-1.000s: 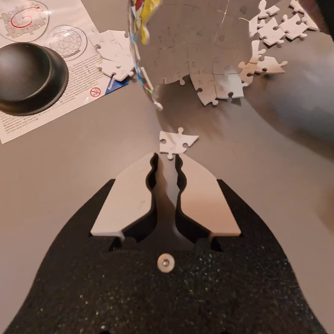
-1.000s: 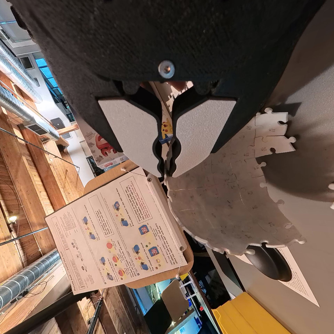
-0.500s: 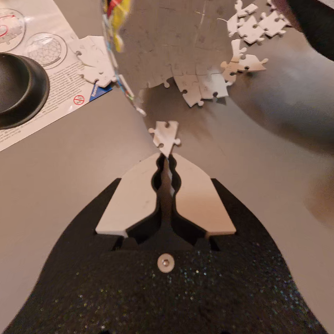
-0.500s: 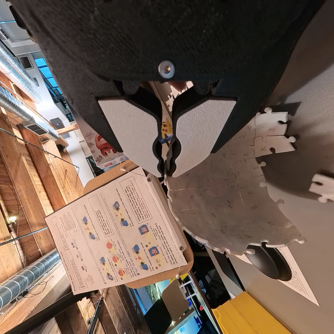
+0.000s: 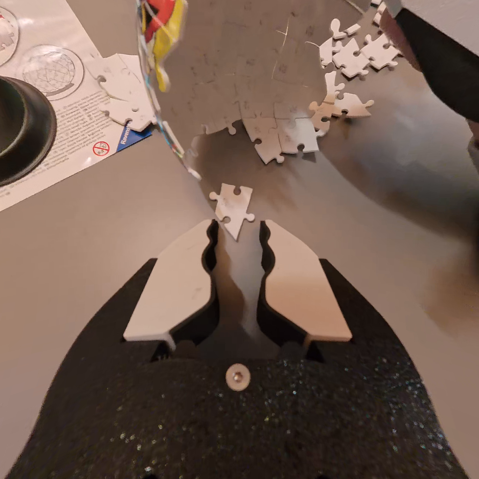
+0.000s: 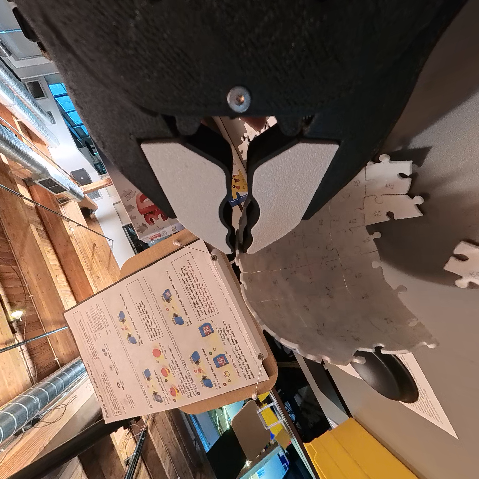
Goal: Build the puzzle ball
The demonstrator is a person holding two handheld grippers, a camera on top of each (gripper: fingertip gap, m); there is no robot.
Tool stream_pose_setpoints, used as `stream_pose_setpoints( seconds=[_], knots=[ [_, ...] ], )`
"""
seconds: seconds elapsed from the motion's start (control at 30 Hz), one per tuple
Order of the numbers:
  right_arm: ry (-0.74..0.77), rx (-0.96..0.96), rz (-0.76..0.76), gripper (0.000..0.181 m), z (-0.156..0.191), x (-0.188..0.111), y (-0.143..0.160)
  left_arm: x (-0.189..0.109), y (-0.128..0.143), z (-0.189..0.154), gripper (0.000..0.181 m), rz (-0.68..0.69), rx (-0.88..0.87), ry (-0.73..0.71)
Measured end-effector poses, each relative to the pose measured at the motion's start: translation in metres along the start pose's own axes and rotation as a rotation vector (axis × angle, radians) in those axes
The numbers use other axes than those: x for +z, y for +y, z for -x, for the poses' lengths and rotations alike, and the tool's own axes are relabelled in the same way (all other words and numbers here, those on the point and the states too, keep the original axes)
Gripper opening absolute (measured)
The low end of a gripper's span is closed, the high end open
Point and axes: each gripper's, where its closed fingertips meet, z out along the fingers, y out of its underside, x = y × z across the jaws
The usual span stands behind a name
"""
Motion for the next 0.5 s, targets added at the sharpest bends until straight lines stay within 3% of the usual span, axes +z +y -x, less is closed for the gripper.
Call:
stream_pose_setpoints(
  seconds=[0.13, 0.3, 0.5],
  knots=[
    [0.0, 0.003, 0.001, 0.005, 0.0, 0.0, 0.001, 0.002, -0.001, 0.0, 0.01, 0.003, 0.018, -0.052],
    [0.0, 0.006, 0.002, 0.005, 0.0, 0.0, 0.001, 0.003, -0.002, -0.007, 0.008, -0.003, 0.027, -0.07],
    [0.002, 0.004, 0.005, 0.005, 0.0, 0.0, 0.001, 0.002, -0.02, -0.004, 0.007, -0.106, -0.147, -0.157]
  ],
)
